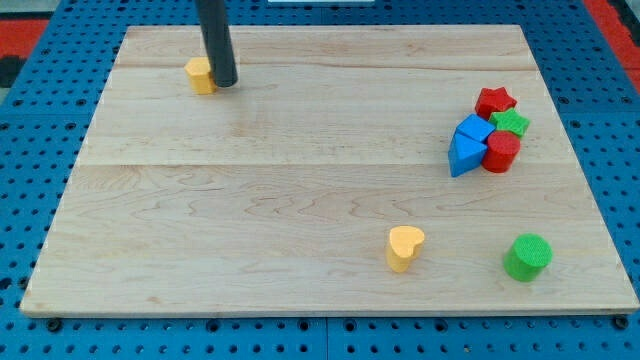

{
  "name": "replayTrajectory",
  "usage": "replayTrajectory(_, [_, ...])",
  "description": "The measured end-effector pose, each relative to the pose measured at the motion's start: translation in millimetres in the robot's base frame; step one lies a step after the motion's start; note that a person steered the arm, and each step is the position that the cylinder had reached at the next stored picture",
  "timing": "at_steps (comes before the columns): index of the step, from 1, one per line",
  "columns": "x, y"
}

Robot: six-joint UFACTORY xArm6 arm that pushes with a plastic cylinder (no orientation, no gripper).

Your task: Move your arm to the bottom of the board

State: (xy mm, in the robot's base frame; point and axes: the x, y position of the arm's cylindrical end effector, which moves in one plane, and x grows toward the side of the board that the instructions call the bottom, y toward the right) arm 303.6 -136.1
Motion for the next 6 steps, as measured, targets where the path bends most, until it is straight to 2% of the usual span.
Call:
replayTrajectory(2, [-2.7, -54.7])
replayTrajectory(3, [5.9, -53.3])
replayTrajectory(4, [51.8, -39.1])
replayTrajectory(6, [67.3, -52.5])
